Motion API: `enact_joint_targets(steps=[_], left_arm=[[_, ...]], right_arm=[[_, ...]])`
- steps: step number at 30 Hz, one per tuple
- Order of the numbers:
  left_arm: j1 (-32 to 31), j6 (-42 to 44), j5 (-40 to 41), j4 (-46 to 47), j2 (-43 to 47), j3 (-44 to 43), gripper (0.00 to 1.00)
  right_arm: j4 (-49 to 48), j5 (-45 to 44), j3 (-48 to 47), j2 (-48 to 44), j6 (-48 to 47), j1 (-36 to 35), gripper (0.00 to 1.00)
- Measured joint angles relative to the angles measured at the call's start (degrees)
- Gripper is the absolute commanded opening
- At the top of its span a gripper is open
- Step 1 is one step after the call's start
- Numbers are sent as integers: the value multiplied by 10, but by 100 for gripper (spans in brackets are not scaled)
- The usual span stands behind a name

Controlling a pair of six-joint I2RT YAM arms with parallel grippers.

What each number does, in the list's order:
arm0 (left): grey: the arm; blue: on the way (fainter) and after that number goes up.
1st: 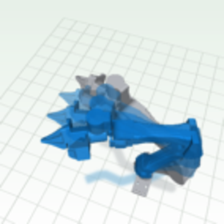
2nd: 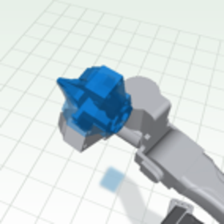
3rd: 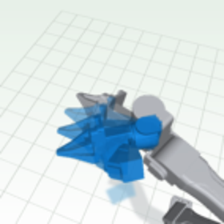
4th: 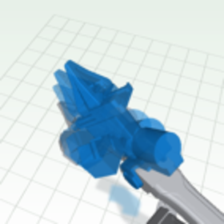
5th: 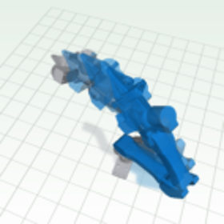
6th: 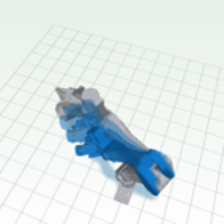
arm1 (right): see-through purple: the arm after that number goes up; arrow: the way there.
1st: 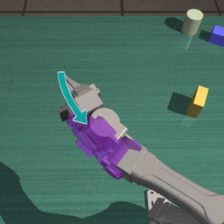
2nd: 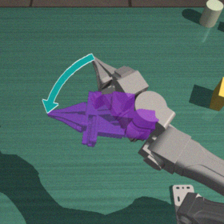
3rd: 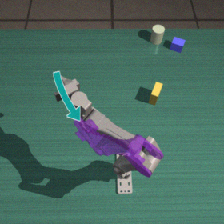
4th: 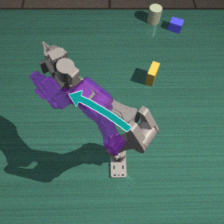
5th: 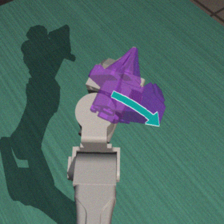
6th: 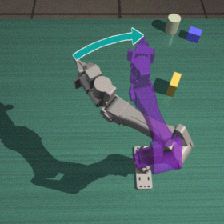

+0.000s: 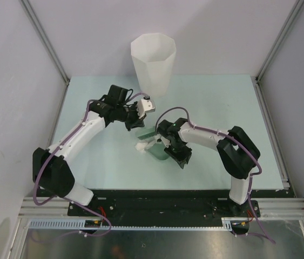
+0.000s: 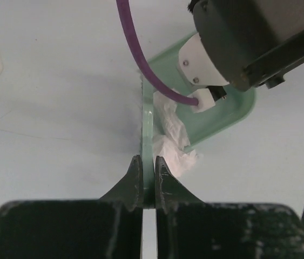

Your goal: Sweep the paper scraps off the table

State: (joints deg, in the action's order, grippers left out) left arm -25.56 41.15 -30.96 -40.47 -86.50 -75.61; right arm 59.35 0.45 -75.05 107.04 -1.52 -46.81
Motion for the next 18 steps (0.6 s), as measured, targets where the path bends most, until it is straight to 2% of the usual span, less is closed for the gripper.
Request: enact_joint_targets(steps=[3,8,14,18], left_arm=[[-2,-25,-5,-5,14,-2,0],[11,-67,40,-8,19,-12,0],[83,-104,85,-10,38,-9,0],[115,-113,98,-18,78,38,0]], right_arm=[[3,0,0,0,0,-9,0],[9,0,0,0,0,-16,0],[25,-13,0,0,-3,-31,0],[39,-15,0,0,-8,-48,0]])
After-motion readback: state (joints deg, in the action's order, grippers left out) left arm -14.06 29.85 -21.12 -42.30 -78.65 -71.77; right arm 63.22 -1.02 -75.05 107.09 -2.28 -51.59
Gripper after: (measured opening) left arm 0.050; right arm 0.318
